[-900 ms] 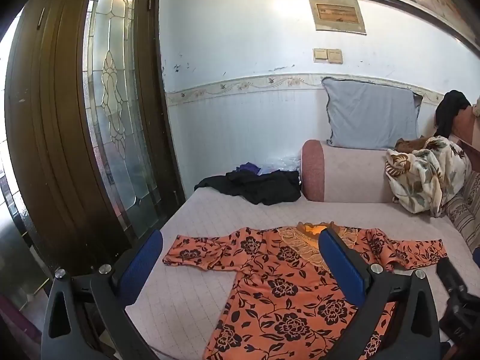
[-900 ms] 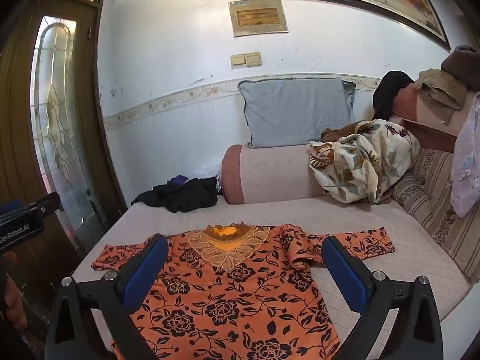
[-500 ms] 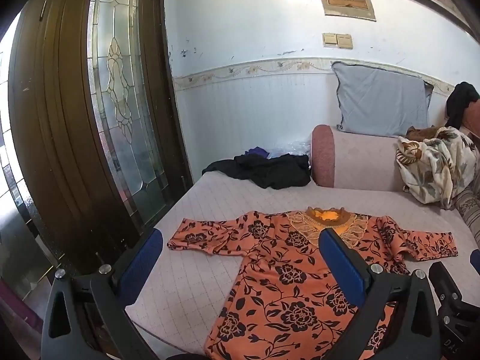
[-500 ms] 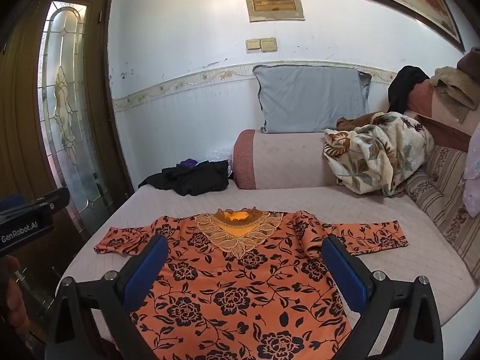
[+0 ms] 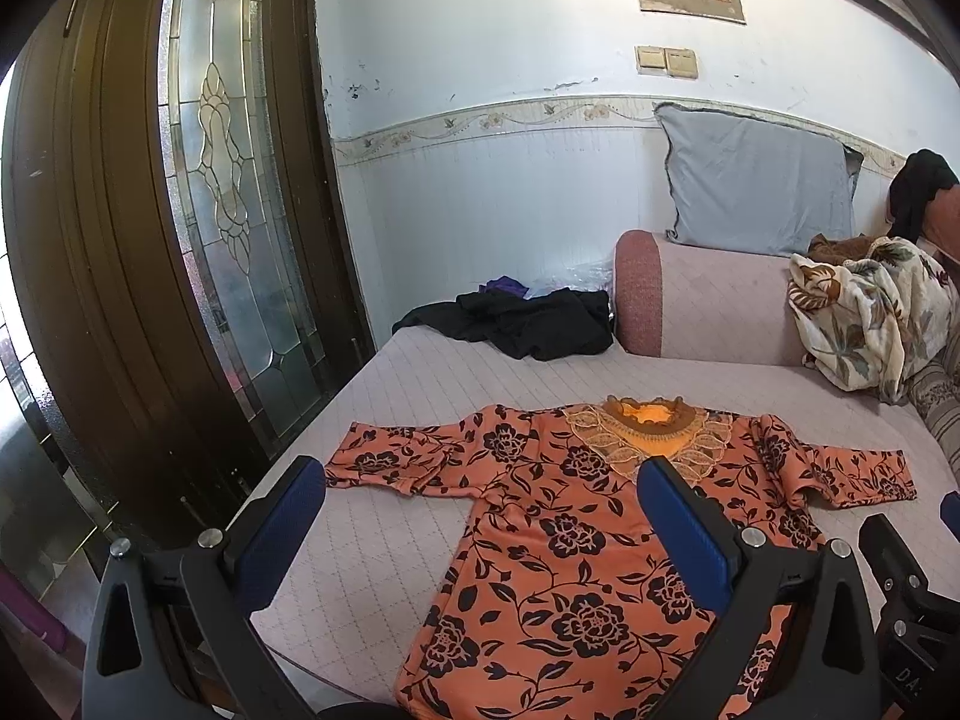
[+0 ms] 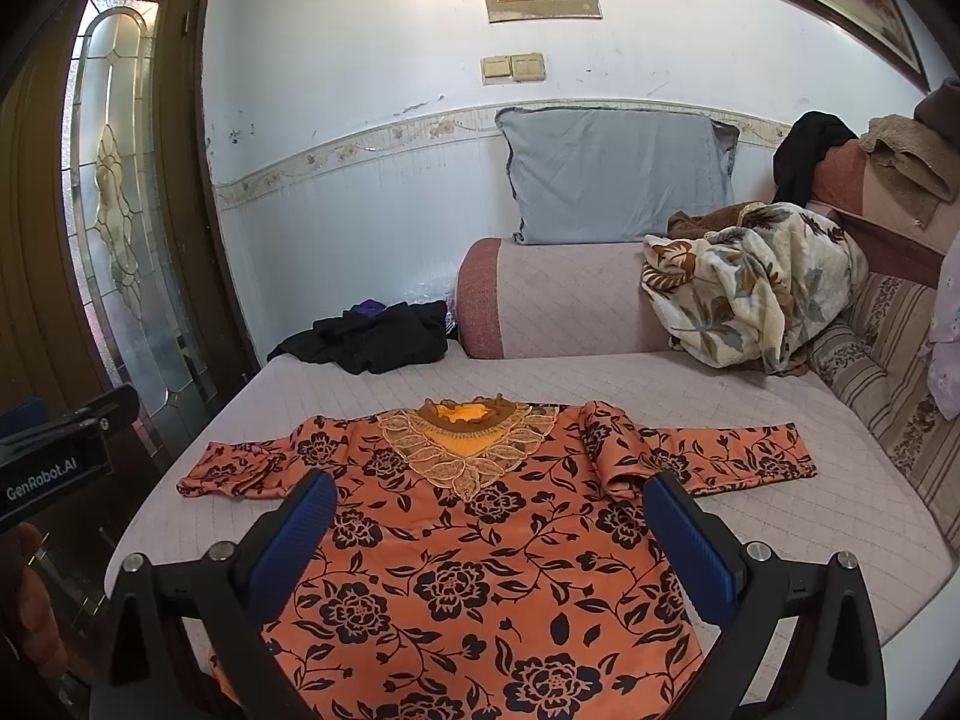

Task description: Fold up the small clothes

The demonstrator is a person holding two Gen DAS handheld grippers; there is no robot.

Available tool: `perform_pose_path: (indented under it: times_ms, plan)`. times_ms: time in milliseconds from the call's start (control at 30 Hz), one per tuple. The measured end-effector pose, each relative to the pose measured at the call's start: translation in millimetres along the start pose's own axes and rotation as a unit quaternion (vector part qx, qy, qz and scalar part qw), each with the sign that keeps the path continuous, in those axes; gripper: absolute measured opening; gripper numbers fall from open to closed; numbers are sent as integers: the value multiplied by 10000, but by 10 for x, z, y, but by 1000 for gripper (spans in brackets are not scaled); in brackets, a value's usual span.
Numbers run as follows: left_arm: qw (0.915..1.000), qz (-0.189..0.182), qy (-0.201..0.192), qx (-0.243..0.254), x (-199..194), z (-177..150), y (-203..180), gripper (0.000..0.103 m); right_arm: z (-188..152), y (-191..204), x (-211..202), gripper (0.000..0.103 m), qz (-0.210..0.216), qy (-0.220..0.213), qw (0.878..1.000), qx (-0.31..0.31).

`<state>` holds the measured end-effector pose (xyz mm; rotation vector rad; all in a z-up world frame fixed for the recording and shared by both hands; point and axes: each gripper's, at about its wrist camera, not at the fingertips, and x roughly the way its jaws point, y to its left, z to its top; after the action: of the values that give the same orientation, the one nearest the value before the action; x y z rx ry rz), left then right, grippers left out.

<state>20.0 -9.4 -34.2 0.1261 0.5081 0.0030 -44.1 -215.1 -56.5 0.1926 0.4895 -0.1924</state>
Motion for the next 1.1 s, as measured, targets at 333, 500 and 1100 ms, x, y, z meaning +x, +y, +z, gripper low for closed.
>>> perform_pose_path:
  times_ms: [333,500,1100]
  plan:
    - [10000,-23,44,-49,95,-57,36,103,7,100,44,103,3,28,10000,-88]
    - [10000,-36,62,-63,124,-60,68,103,33,136,77,103,-3,44,9999,-118]
    - [9998,-87,150,-43,235,-109,50,103,56,207,193,103,-7,90,9998,-162]
